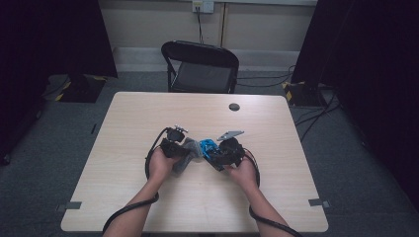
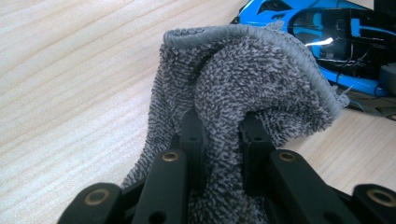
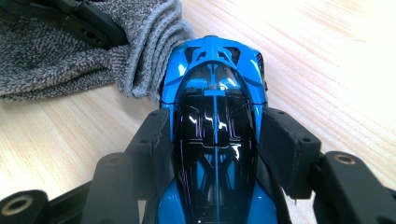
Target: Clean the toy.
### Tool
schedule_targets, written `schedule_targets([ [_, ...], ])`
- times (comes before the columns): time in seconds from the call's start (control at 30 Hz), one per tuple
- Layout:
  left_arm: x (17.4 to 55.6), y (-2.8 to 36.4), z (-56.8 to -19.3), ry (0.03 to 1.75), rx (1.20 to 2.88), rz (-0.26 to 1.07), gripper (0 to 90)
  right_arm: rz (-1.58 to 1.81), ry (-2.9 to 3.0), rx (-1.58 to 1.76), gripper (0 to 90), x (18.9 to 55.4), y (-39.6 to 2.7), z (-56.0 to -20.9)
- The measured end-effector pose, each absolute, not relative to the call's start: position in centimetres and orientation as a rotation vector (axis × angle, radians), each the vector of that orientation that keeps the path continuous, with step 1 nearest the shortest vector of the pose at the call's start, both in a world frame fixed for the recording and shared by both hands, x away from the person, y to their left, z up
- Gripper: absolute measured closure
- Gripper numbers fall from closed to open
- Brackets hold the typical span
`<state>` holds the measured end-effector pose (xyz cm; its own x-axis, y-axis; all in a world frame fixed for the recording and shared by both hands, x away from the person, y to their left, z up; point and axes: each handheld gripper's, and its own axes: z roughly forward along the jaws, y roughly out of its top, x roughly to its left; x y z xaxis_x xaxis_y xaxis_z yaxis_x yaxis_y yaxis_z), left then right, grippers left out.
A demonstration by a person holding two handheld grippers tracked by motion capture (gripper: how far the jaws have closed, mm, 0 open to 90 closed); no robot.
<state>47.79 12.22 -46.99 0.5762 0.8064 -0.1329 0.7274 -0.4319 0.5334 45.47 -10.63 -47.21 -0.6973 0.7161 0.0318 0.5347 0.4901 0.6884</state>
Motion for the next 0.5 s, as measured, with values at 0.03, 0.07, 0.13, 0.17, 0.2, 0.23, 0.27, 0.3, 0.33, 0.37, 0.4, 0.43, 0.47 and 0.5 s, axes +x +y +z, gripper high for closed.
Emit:
schedule_targets([
  [0.03, 47.9, 12.2, -47.0, 1.225, 2.26, 0.192, 75.7, 1.008, 2.479, 1.063, 44.3, 45.5, -10.6, -47.2],
  [0.07, 48.0, 12.3, -47.0, 1.231, 2.253, 0.187, 75.7, 1.008, 2.479, 1.063, 44.3, 45.5, -10.6, -47.2],
  [0.13, 48.1, 12.3, -47.0, 1.237, 2.258, 0.199, 75.7, 1.01, 2.478, 1.062, 44.3, 45.5, -10.6, -47.2],
  [0.17, 48.2, 12.4, -47.0, 1.242, 2.253, 0.192, 75.7, 1.01, 2.477, 1.06, 44.3, 45.5, -10.6, -47.2],
  [0.2, 48.2, 12.4, -47.0, 1.249, 2.249, 0.193, 75.7, 1.011, 2.476, 1.061, 44.3, 45.5, -10.6, -47.2],
  [0.23, 48.3, 12.5, -47.0, 1.253, 2.246, 0.194, 75.7, 1.012, 2.477, 1.062, 44.3, 45.4, -10.7, -47.2],
  [0.27, 48.4, 12.6, -47.0, 1.252, 2.247, 0.19, 75.8, 1.012, 2.477, 1.061, 44.3, 45.4, -10.7, -47.2],
  [0.3, 48.4, 12.7, -47.0, 1.262, 2.24, 0.19, 75.8, 1.012, 2.478, 1.062, 44.3, 45.4, -10.7, -47.2],
  [0.33, 48.5, 12.8, -47.0, 1.269, 2.241, 0.196, 75.8, 1.01, 2.478, 1.062, 44.3, 45.5, -10.6, -47.2],
  [0.37, 48.6, 12.9, -47.0, 1.276, 2.239, 0.198, 75.8, 1.009, 2.479, 1.062, 44.3, 45.5, -10.6, -47.2],
  [0.4, 48.7, 13.1, -47.0, 1.286, 2.231, 0.2, 75.9, 1.009, 2.479, 1.062, 44.3, 45.5, -10.6, -47.2],
  [0.43, 48.7, 13.3, -47.0, 1.294, 2.225, 0.203, 75.9, 1.009, 2.478, 1.062, 44.3, 45.5, -10.6, -47.2],
  [0.47, 48.8, 13.4, -47.0, 1.302, 2.218, 0.202, 75.9, 1.009, 2.478, 1.061, 44.3, 45.4, -10.6, -47.2],
  [0.5, 48.8, 13.7, -47.0, 1.306, 2.217, 0.199, 75.9, 1.009, 2.478, 1.061, 44.3, 45.4, -10.6, -47.2],
])
